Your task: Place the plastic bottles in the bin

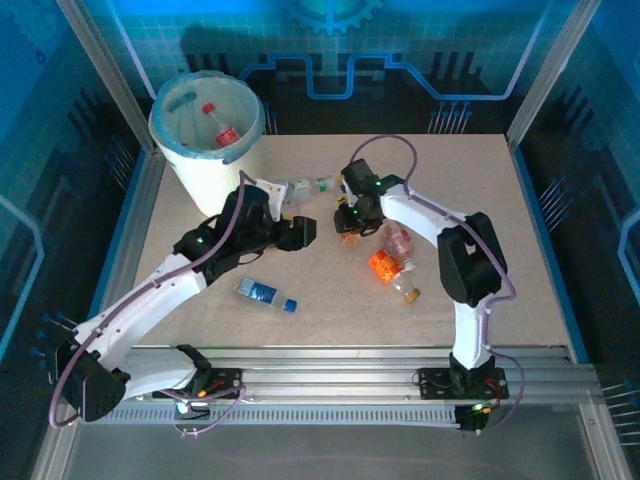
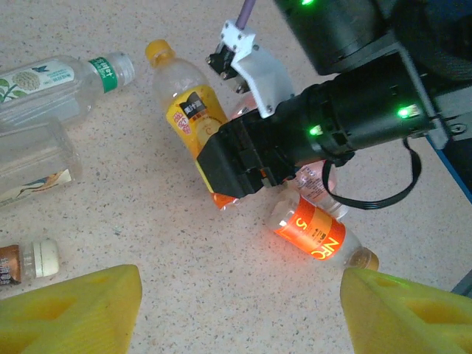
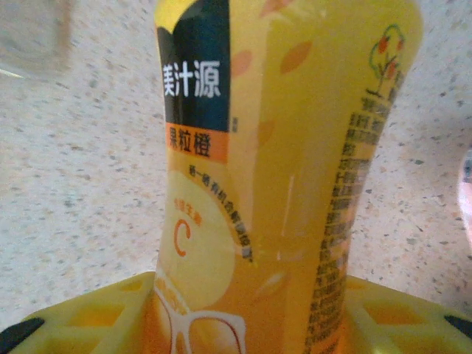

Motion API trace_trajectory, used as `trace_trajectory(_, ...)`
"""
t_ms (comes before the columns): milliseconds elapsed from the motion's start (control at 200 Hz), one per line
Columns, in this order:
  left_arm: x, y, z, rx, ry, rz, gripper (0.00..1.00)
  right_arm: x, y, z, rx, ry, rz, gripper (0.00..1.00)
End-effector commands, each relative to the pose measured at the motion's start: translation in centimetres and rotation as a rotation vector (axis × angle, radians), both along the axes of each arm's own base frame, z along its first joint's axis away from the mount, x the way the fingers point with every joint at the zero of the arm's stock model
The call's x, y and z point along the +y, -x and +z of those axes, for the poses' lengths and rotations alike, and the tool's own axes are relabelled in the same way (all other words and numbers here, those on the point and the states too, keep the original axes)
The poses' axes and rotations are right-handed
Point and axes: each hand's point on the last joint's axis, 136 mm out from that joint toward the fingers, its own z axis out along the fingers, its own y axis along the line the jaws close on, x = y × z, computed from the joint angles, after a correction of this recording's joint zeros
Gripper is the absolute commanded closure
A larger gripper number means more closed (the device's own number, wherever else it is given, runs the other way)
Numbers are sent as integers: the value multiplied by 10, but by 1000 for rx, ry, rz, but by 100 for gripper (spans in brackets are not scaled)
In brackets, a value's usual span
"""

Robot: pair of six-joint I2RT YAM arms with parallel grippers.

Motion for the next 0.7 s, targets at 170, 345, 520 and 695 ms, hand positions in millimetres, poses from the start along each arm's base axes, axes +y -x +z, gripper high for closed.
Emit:
trace_trajectory(170, 6, 2, 39, -84, 37, 21, 28, 3, 11, 56, -113, -90, -1, 53)
trace_trajectory(345, 7, -1, 52, -110, 55, 32, 28, 1, 22, 82, -179, -136, 8, 54)
trace_trajectory(520, 3, -7, 68, -137, 90, 37, 28, 0, 37, 101, -238, -182, 48, 55)
trace_trajectory(695, 2, -19, 86, -147, 142, 57, 28, 1, 52, 120, -321, -249, 99, 56)
